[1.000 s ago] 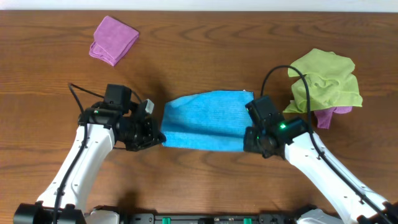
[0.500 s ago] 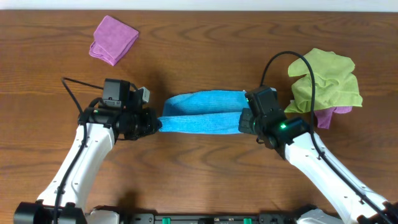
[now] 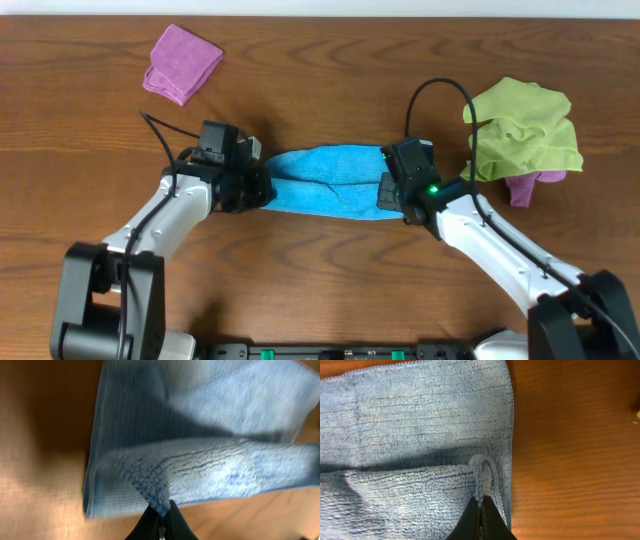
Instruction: Fold the cloth
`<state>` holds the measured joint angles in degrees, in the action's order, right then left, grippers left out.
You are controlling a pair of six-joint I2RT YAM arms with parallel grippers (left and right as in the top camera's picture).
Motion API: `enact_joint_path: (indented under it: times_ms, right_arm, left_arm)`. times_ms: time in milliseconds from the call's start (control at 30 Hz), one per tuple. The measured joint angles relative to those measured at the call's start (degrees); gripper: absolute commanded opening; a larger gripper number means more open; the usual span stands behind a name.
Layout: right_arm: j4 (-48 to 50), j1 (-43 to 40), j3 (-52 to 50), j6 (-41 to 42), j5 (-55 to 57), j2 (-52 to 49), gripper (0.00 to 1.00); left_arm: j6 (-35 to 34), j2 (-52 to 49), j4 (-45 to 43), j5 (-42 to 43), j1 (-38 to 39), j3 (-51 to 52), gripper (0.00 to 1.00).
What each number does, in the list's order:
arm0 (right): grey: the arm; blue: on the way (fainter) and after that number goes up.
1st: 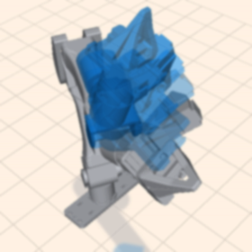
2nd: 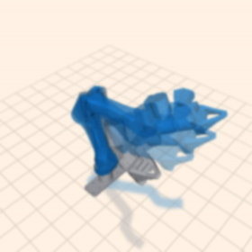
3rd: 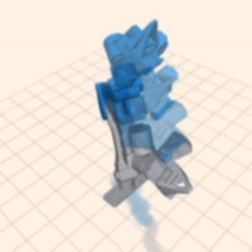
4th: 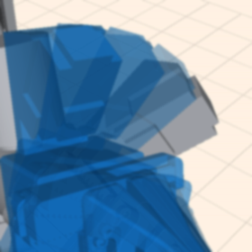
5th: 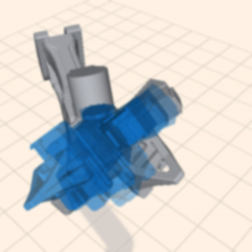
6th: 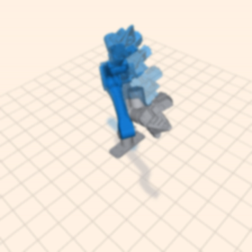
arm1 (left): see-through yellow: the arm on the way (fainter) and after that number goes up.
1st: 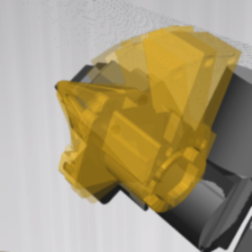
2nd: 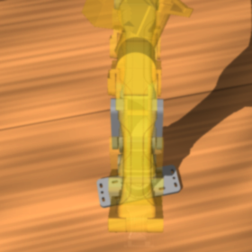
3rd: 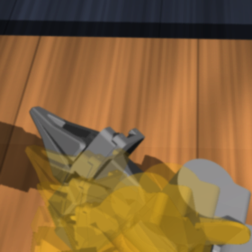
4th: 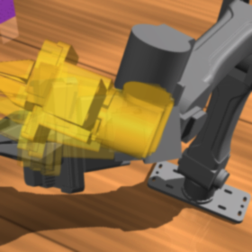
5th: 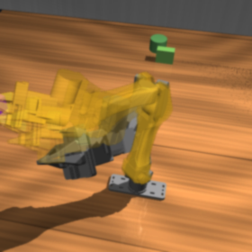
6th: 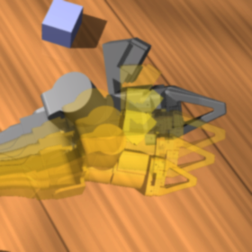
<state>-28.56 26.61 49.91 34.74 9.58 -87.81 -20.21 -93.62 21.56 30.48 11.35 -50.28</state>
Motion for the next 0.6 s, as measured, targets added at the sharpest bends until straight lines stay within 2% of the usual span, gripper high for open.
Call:
enact_joint_path:
  times_ms: [133, 400, 600]
  right_arm:
    - [1.97, 0.00, 0.00, -0.37, 2.19, -0.31, 0.01]
    - [5.57, -0.20, 0.00, -1.31, 6.03, -0.33, 0.01]
    - [6.27, -1.05, 0.00, -3.15, 6.75, -0.96, 0.01]
  left_arm:
    - [-3.93, -1.60, -6.51, -1.62, 0.00, 0.00, 0.06]
    - [-9.20, -2.16, -13.90, -5.49, 0.00, 0.00, 0.06]
    - [-11.39, -2.84, -10.88, -4.09, 0.00, 0.00, 0.06]
